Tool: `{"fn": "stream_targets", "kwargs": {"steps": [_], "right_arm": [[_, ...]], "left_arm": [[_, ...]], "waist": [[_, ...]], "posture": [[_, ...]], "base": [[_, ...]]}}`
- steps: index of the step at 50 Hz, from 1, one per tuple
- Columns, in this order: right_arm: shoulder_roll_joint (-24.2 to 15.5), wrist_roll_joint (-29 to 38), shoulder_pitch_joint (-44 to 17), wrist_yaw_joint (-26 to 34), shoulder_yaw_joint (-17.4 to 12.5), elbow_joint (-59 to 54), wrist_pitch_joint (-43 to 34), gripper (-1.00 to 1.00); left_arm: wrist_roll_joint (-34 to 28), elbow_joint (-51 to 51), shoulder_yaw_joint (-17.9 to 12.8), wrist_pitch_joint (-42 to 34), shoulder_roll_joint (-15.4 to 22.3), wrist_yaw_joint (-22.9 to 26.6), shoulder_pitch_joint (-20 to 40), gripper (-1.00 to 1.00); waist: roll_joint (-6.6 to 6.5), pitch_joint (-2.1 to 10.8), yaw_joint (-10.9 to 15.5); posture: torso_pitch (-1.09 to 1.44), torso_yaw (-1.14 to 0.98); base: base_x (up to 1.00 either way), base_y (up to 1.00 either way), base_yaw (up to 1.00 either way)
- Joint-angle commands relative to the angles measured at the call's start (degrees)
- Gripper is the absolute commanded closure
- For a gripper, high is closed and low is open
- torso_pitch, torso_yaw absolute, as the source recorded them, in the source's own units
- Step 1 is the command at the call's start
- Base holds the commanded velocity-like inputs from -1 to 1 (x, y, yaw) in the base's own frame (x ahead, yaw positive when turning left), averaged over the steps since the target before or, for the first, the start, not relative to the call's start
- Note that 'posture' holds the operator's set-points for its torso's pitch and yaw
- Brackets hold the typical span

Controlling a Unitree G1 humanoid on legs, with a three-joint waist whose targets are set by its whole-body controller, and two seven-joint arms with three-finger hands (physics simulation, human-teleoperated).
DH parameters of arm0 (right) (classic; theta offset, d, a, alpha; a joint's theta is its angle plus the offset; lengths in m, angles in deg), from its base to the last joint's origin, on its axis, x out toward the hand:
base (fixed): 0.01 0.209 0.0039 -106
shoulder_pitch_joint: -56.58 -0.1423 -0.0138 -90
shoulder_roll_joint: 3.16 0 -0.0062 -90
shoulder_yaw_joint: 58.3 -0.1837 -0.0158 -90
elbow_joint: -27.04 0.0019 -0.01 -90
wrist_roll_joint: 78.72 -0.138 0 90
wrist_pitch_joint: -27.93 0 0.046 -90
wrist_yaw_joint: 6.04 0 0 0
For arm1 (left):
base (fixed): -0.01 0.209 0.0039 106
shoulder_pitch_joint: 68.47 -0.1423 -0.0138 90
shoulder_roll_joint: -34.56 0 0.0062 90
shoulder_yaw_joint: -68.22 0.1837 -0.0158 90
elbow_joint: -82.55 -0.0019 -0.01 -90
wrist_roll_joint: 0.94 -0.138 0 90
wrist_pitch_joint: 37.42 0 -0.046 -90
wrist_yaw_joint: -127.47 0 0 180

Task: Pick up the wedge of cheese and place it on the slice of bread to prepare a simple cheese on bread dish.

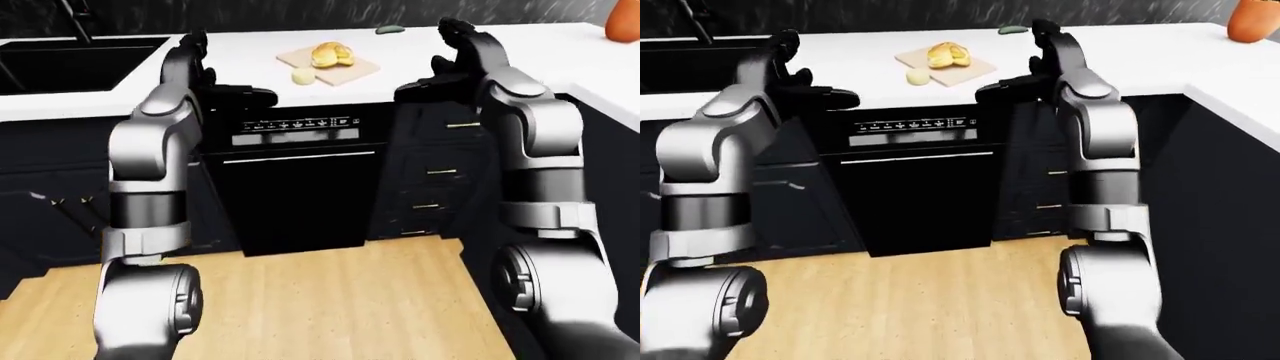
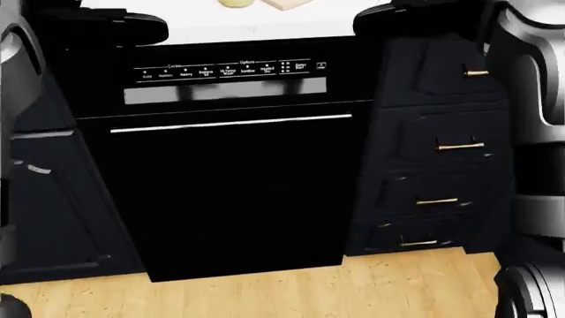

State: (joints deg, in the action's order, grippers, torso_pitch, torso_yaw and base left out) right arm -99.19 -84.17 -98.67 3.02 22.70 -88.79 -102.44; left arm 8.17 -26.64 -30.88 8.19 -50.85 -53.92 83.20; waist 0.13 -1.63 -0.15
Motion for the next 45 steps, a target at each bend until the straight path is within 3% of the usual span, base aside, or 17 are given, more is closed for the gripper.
{"fn": "stream_targets", "kwargs": {"steps": [1, 7, 8, 10, 18, 23, 26, 29, 30, 32, 35, 39, 42, 44, 45], "right_arm": [[-0.87, 0.40, -5.21, 1.13, 0.53, -0.39, 3.30, -1.00], [-1.70, 2.03, -11.15, 3.31, 1.38, -3.72, 2.53, -1.00], [-1.71, 2.30, -11.50, 3.58, 1.47, -3.75, 2.35, -1.00], [-1.93, 2.67, -12.41, 4.01, 1.33, -4.01, 2.09, -1.00], [-2.17, 3.78, -14.33, 4.91, 1.29, -5.50, 2.24, -1.00], [-2.42, 4.40, -15.23, 5.56, 1.38, -5.40, 1.50, -1.00], [-2.53, 4.68, -15.39, 5.88, 1.30, -5.19, 1.19, -1.00], [-2.70, 4.77, -15.21, 6.06, 1.10, -4.40, 0.64, -1.00], [-2.69, 4.75, -15.05, 6.11, 1.04, -4.10, 0.50, -1.00], [-2.71, 4.72, -14.89, 6.09, 0.93, -3.55, 0.16, -1.00], [-2.74, 4.64, -14.81, 6.09, 0.85, -2.99, -0.28, -1.00], [-2.46, 4.71, -14.99, 5.96, 0.98, -3.72, 0.34, -1.00], [-2.39, 4.83, -15.46, 6.01, 1.13, -4.20, 0.39, -1.00], [-2.27, 4.95, -15.65, 6.06, 1.26, -4.51, 0.52, -1.00], [-2.22, 5.00, -15.70, 6.09, 1.31, -4.53, 0.51, -1.00]], "left_arm": [[-0.83, -1.00, -0.23, 2.38, 1.46, 0.64, 5.01, -1.00], [-1.58, -2.47, -0.17, 2.01, 2.09, 0.94, 7.86, -1.00], [-1.49, -2.08, -0.26, 1.76, 2.06, 1.01, 7.84, -1.00], [-1.59, -1.52, -0.21, 1.48, 2.03, 0.96, 7.81, -1.00], [-2.36, -2.51, -0.34, 1.84, 2.93, 1.18, 9.40, -1.00], [-2.40, -2.50, -0.43, 1.52, 3.08, 1.10, 10.12, -1.00], [-2.57, -3.29, -0.36, 1.42, 3.33, 1.18, 11.27, -1.00], [-2.74, -4.07, -0.38, 1.64, 3.44, 1.07, 12.02, -1.00], [-2.73, -3.89, -0.36, 1.54, 3.38, 1.03, 11.99, -1.00], [-2.70, -3.48, -0.34, 1.27, 3.31, 1.00, 11.93, -1.00], [-2.72, -2.59, -0.30, 0.87, 3.34, 1.09, 11.51, -1.00], [-2.83, -2.21, -0.30, 0.82, 3.45, 1.28, 11.21, -1.00], [-2.91, -2.71, -0.42, 1.27, 3.49, 1.37, 11.14, -1.00], [-2.87, -2.55, -0.50, 1.23, 3.50, 1.38, 10.98, -1.00], [-2.84, -2.49, -0.55, 1.21, 3.50, 1.37, 10.91, -1.00]], "waist": [[-0.02, 1.77, 0.00], [-0.18, 1.23, 0.00], [-0.39, 2.46, 0.00], [-0.60, 1.39, 0.08], [0.30, 0.91, 0.06], [-0.29, 0.92, 0.18], [-1.34, 1.11, 0.15], [-4.35, 0.71, -0.47], [-2.90, 0.84, -0.35], [-4.20, 0.89, -0.47], [-3.29, 1.27, -0.23], [-1.43, 0.69, 0.01], [1.09, 1.00, 0.47], [4.81, 1.83, 0.83], [1.93, 1.14, 0.45]], "posture": [[0.00, 0.00], [0.00, 0.00], [0.00, 0.00], [0.00, 0.00], [0.00, 0.00], [0.00, 0.00], [0.00, 0.00], [0.00, 0.00], [0.00, 0.00], [0.00, 0.00], [0.00, 0.00], [0.00, 0.00], [0.00, 0.00], [0.00, 0.00], [0.00, 0.00]], "base": [[0.00, 0.00, 0.00], [0.01, 0.00, 0.00], [0.11, 0.00, 0.00], [0.11, 0.00, 0.00], [0.11, 0.00, 0.00], [0.11, 0.00, 0.00], [0.11, 0.00, 0.00], [0.11, 0.00, 0.00], [0.11, 0.00, 0.00], [0.11, 0.00, 0.00], [0.11, 0.00, 0.00], [0.11, 0.00, 0.00], [0.11, 0.00, 0.00], [0.11, 0.00, 0.00], [0.11, 0.00, 0.00]]}}
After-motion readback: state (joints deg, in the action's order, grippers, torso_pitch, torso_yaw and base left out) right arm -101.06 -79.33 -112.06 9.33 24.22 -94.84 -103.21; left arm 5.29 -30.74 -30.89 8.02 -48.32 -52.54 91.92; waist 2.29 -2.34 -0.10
